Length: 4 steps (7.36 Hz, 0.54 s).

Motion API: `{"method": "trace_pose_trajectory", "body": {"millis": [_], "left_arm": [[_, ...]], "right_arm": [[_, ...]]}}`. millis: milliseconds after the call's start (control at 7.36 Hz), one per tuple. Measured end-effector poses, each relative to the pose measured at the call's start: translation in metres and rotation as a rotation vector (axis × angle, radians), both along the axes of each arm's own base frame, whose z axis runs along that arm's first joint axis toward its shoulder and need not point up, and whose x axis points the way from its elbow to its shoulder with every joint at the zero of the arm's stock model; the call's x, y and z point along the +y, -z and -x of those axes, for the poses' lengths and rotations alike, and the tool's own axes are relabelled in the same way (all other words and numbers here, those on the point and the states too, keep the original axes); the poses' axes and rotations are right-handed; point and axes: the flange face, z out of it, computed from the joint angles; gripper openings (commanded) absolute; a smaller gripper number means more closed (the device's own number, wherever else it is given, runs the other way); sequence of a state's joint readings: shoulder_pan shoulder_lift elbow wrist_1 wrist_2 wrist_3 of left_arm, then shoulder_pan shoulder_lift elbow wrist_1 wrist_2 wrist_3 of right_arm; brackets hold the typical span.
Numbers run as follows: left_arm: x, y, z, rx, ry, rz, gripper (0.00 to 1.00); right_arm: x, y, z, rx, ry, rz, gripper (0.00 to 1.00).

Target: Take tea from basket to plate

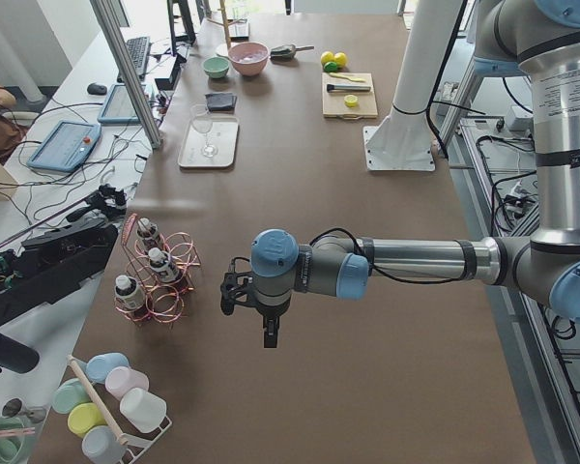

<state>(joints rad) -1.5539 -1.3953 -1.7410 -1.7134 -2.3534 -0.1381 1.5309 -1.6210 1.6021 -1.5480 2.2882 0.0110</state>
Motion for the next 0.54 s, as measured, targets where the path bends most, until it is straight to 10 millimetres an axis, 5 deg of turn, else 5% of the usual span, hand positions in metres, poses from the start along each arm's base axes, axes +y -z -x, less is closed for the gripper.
{"method": "trace_pose_trajectory", "body": {"millis": [544], "left_arm": [[-0.002,0.0002,0.0,0.0,0.0,-0.001,0.98]], "right_arm": [[-0.001,0.003,-0.0002,0.004,-0.001,-0.007,1.0]]}}
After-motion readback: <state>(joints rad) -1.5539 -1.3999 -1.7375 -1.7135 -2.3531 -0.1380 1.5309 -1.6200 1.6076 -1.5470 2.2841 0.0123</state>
